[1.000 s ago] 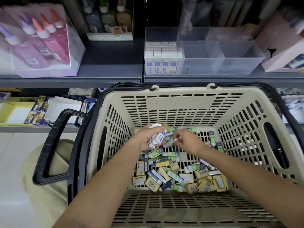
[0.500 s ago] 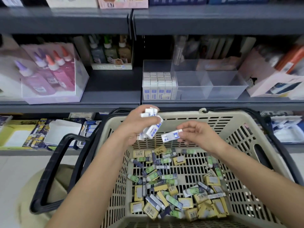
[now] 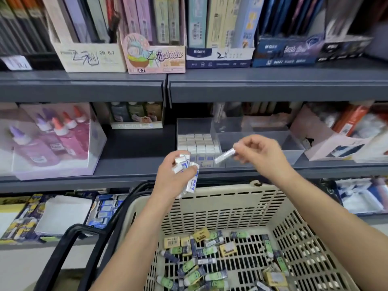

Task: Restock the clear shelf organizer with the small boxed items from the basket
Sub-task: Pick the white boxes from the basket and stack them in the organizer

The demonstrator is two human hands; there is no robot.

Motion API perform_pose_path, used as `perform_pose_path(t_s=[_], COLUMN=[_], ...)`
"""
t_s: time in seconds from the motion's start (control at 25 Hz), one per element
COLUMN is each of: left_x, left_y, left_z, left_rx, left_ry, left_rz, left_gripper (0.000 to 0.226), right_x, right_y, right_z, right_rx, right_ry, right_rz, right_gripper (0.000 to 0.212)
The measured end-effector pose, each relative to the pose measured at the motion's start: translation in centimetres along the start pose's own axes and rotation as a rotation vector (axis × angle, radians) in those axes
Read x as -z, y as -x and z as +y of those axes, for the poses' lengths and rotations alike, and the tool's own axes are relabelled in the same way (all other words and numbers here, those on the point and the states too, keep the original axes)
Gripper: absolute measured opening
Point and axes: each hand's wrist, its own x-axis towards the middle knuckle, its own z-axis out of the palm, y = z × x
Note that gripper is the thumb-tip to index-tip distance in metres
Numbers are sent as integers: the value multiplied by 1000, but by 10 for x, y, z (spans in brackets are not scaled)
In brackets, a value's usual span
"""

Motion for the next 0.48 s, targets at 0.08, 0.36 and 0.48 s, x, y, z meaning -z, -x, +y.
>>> perform_pose_path(t_s=[0.08,0.36,0.48], left_x=[1,6,7], left_y=[-1,-2,-2], left_z=[-2,-3,-3], left_rx=[-15,31,37], left_ry=[11,52,59], left_rz=[-12,-39,-42], left_gripper=[33,33,32], right_x=[-1,-15,-15], right_y=[-26,-79,-82], right_z=[-3,7,6], right_rx=[-3,-91,-85], right_ry=[23,99,232], right_rz=[114,151,168], right_gripper=[13,3,5])
